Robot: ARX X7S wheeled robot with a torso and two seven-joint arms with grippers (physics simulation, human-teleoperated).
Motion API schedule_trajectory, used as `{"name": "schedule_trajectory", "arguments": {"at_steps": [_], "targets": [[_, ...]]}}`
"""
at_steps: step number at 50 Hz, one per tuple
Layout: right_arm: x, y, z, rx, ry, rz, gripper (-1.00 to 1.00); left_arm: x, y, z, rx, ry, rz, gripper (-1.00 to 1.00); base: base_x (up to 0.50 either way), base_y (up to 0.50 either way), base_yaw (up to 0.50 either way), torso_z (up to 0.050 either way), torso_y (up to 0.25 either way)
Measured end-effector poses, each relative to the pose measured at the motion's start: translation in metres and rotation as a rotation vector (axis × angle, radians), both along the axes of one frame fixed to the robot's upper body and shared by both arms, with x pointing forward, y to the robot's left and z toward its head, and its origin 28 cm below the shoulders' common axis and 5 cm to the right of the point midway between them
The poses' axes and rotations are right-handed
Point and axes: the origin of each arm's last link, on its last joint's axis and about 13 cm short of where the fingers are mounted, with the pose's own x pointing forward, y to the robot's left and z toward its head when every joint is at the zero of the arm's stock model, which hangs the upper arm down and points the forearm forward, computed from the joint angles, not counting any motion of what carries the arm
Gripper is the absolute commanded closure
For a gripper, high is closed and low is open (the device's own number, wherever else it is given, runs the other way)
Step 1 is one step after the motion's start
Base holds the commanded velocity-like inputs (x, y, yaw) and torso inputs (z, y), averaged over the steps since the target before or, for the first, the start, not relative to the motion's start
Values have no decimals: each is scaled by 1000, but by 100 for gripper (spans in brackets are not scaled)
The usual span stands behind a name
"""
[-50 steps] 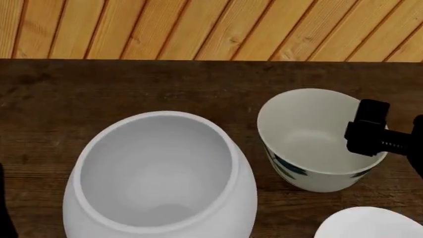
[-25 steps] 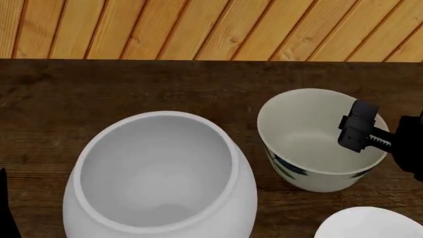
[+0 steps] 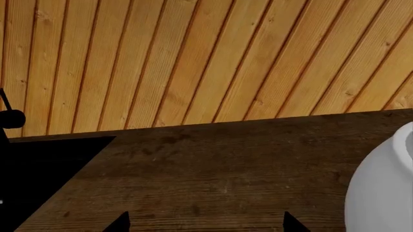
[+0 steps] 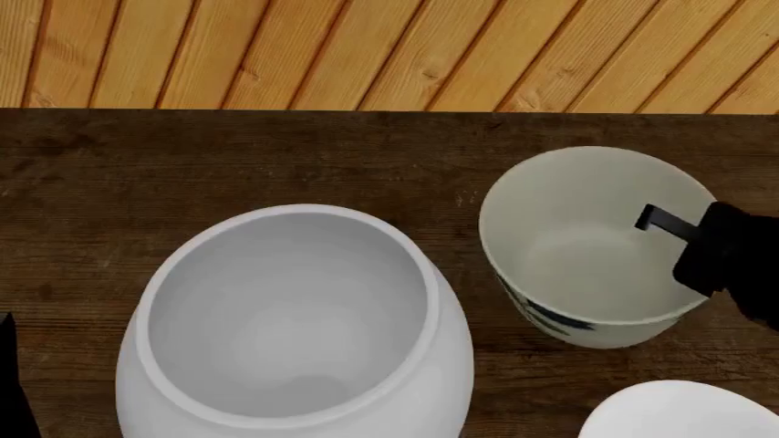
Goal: Stack the bowls from largest to smallest.
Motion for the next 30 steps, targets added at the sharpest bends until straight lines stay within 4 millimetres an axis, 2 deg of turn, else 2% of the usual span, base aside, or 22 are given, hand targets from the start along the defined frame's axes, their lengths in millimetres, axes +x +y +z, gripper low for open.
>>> {"name": "schedule_trajectory", "arguments": {"at_steps": [9, 15, 19, 30], "targets": [[-2, -1, 33, 7, -123, -43, 100, 0, 0, 0, 3, 0, 1, -100, 0, 0, 0, 0, 0], [-9, 5, 56, 15, -185, -21, 100, 0, 1, 0, 2, -1, 6, -100, 0, 0, 0, 0, 0], [-17, 16, 76, 21, -192, 38, 100, 0, 3, 0, 1, -2, 13, -100, 0, 0, 0, 0, 0], [-51, 64, 137, -10, -242, 299, 100, 0, 5, 1, -2, -3, 20, -100, 0, 0, 0, 0, 1]]}}
